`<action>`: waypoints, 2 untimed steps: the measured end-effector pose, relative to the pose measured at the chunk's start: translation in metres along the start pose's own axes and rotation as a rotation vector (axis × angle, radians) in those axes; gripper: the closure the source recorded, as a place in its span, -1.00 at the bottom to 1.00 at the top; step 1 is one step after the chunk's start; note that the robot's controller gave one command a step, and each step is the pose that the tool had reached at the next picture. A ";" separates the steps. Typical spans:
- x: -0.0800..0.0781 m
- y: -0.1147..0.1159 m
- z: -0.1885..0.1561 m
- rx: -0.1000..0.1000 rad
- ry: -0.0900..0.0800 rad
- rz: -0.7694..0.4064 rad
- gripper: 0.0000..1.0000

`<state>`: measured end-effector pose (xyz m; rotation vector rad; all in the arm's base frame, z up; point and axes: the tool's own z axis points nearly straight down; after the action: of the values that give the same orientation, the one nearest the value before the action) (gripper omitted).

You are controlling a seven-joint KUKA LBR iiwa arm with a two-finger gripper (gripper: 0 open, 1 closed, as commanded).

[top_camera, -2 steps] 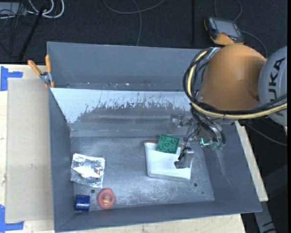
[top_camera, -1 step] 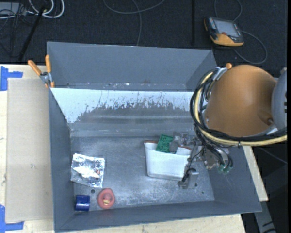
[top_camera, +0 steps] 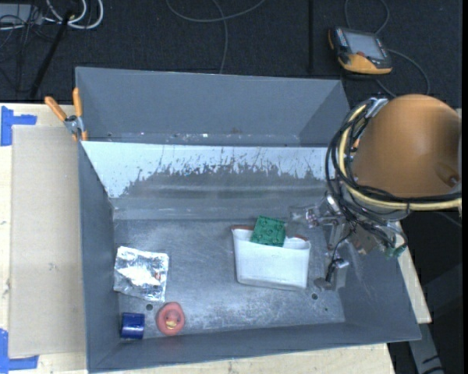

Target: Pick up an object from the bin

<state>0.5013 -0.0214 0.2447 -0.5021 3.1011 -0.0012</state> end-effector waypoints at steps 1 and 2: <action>-0.082 0.000 0.102 -0.004 0.001 -0.039 -1.00; -0.103 -0.038 0.155 -0.004 0.007 -0.127 -1.00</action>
Offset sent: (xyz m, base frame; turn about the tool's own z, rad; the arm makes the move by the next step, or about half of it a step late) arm 0.0769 0.0242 -0.0965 -0.0363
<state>0.6111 -0.0255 0.0893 -0.6997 3.0699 0.0032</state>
